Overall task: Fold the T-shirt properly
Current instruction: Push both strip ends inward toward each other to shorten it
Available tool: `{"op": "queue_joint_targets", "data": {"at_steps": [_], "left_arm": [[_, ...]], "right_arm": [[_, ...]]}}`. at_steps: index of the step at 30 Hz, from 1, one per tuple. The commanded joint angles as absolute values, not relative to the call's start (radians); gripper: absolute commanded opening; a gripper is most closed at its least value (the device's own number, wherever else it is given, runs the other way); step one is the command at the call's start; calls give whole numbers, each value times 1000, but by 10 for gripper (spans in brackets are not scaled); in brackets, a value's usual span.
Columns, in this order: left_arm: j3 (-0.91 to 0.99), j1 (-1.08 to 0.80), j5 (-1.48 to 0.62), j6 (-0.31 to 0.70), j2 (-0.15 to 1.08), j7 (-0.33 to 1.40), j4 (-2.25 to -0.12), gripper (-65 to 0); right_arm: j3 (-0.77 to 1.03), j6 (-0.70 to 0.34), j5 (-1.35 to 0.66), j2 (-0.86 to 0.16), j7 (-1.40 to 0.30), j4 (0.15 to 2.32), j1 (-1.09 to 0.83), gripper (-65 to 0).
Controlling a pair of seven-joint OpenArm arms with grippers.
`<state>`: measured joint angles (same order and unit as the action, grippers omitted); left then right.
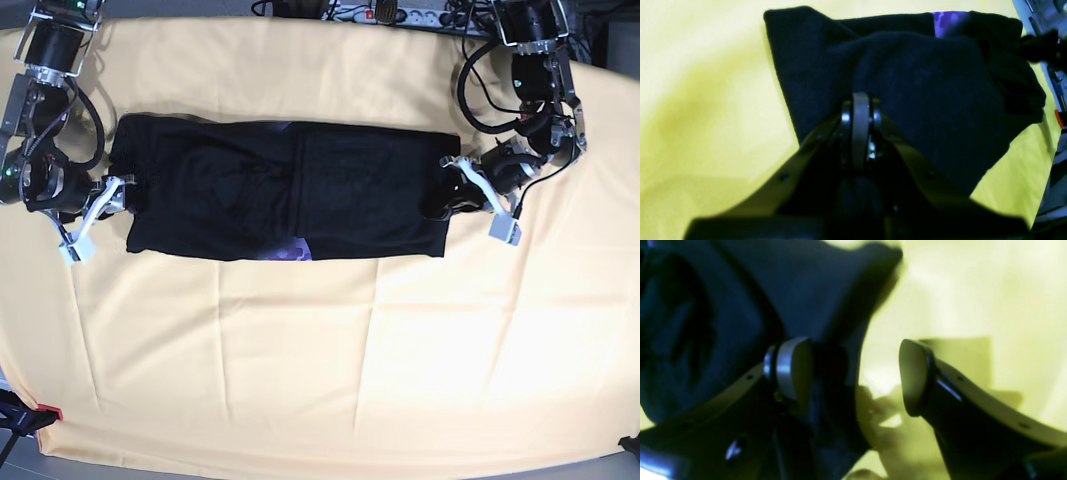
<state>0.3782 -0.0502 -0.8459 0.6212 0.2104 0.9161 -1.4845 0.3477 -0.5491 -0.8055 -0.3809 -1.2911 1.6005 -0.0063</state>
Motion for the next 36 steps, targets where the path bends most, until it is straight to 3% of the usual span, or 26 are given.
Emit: {"op": "queue_joint_targets", "data": {"at_steps": [1, 9, 17, 26, 32, 34, 36], "left_arm": [[380, -38, -850, 624, 222, 920, -1494, -650], [380, -39, -865, 624, 222, 921, -1494, -650], [380, -39, -899, 624, 222, 938, -1494, -650], [380, -39, -899, 624, 222, 943, -1494, -650], [380, -39, -899, 624, 222, 942, -1494, -650], [380, -39, -903, 624, 222, 942, -1494, -650], [380, -39, -926, 624, 222, 943, -1494, -650]], "right_arm": [[374, -551, -852, -399, -1276, 1617, -7, -228], [501, -623, -1142, -379, -1271, 1613, -142, -228], [502, -670, -1168, -322, -1125, 1454, -148, -228], [498, -698, -1437, -324, -1314, 1404, -134, -228], [422, -698, -1416, -324, -1275, 1404, -133, -231], [412, -698, -1372, -324, -1213, 1404, -133, -262], [412, -698, -1329, -324, -1164, 1404, -133, -367]]}}
